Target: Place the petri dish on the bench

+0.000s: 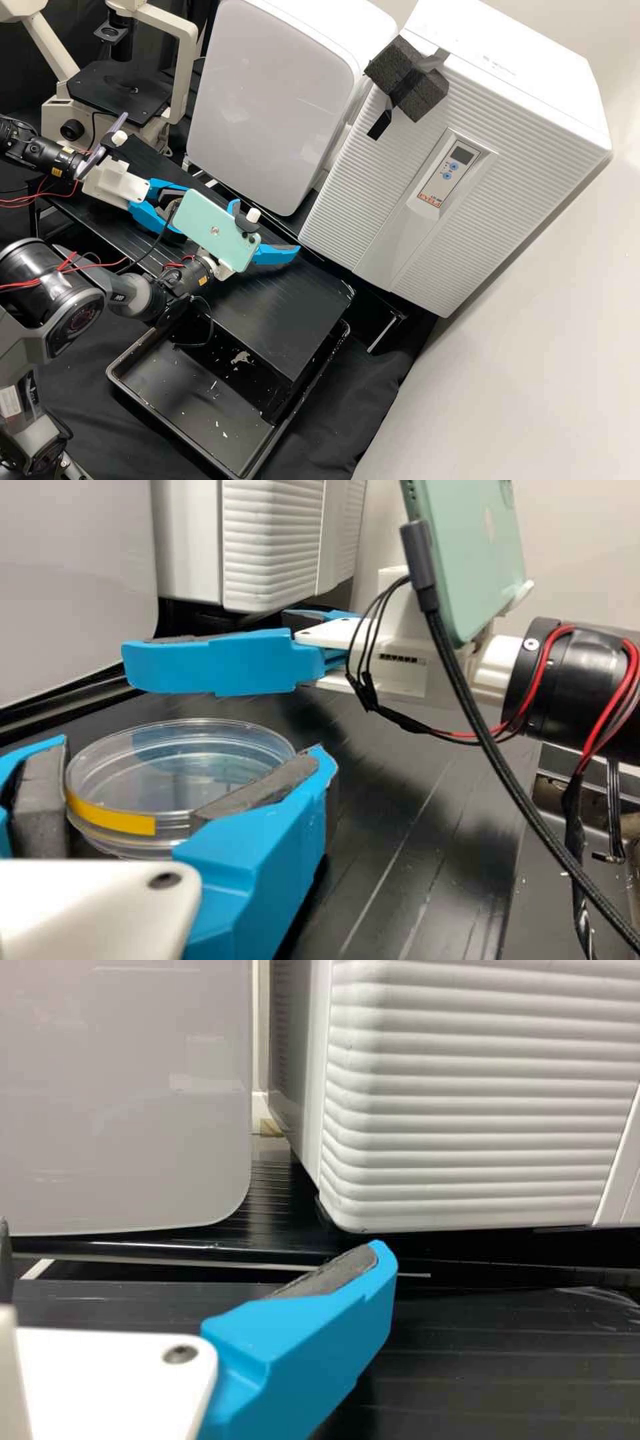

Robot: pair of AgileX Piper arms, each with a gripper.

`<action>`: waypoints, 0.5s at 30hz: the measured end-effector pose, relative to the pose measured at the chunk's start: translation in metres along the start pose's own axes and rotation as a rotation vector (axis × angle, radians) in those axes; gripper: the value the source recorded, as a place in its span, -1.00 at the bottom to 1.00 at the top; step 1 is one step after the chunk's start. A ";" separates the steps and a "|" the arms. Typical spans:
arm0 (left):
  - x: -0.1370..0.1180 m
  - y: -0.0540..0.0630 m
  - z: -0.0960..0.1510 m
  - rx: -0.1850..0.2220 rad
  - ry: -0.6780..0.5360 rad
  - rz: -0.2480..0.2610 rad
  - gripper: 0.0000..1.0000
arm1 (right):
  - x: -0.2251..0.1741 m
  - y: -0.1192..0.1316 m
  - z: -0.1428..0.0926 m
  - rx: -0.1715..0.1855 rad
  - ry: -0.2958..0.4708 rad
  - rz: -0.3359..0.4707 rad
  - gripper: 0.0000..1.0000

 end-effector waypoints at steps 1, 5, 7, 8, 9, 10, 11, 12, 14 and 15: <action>0.000 0.000 0.000 0.000 0.000 0.000 1.00 | 0.000 0.000 0.000 0.000 0.000 0.000 1.00; 0.000 0.000 0.000 0.002 0.000 0.000 1.00 | 0.000 0.000 0.000 0.000 0.000 0.000 1.00; 0.000 0.000 0.000 0.009 0.000 0.000 1.00 | 0.000 0.000 0.000 0.000 0.000 0.000 1.00; 0.000 0.000 0.000 0.016 0.000 0.000 1.00 | 0.000 0.000 0.000 0.000 0.000 0.000 1.00; 0.000 0.000 0.000 0.016 0.000 0.000 1.00 | 0.000 0.000 0.000 0.000 0.000 0.000 1.00; 0.000 0.000 0.000 0.016 0.000 0.000 1.00 | 0.000 0.000 0.000 0.000 0.000 0.000 1.00; 0.000 0.000 0.000 0.016 0.001 -0.001 1.00 | 0.000 0.000 0.000 0.000 0.000 0.000 1.00; 0.000 0.000 0.000 0.016 0.001 -0.001 1.00 | 0.000 0.000 0.000 0.000 0.000 0.000 1.00; 0.000 0.000 0.000 0.016 0.001 -0.001 1.00 | 0.000 0.000 0.000 0.000 0.000 0.000 1.00; 0.000 0.000 0.000 0.016 0.001 -0.001 1.00 | 0.000 0.000 0.000 0.000 0.000 0.000 1.00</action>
